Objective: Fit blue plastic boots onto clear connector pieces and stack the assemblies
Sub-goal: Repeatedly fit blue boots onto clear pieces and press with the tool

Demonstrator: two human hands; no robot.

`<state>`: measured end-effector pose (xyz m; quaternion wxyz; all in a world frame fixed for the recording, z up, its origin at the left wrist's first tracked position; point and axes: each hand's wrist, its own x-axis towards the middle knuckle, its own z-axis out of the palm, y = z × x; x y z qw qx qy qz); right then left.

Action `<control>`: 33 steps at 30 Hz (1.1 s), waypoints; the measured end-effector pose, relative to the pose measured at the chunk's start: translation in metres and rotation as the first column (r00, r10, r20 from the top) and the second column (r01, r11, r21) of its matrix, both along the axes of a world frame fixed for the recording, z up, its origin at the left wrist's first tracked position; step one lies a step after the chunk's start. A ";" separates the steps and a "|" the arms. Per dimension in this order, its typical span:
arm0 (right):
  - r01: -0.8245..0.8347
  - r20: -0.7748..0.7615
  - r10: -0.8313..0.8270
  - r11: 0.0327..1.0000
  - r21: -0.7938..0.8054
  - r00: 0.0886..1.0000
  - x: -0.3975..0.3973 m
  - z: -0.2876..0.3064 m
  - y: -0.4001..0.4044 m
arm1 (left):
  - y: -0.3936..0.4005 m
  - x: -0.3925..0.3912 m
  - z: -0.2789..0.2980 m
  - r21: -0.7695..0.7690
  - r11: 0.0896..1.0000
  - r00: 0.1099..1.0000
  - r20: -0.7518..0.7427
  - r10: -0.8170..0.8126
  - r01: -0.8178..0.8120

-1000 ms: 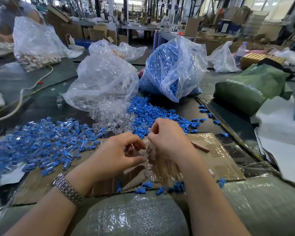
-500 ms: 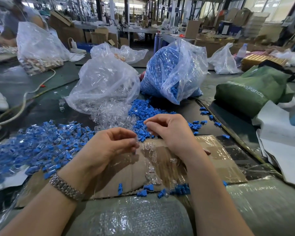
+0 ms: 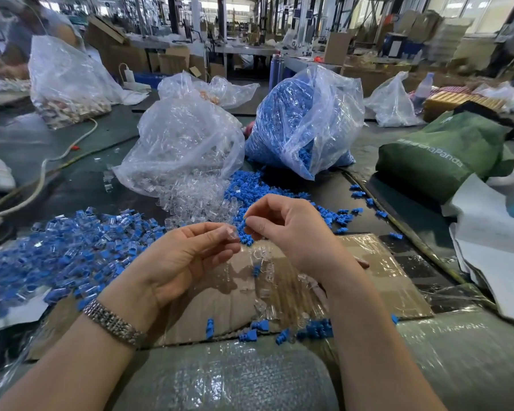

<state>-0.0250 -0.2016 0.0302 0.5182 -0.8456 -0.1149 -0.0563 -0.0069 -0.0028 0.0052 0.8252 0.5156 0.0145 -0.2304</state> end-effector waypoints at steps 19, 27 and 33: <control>-0.047 0.277 0.076 0.993 -0.110 0.958 -0.002 -0.002 0.010 | -0.002 -0.011 0.006 0.086 0.993 0.930 0.365 0.039 -0.075; -0.090 0.309 0.132 0.985 -0.146 0.942 -0.003 -0.001 0.007 | 0.001 -0.010 0.008 0.093 0.995 0.930 0.368 -0.004 -0.033; -0.077 0.259 0.108 0.989 -0.127 0.960 -0.006 0.001 0.007 | 0.001 -0.012 0.008 0.131 0.990 0.921 0.389 -0.002 -0.054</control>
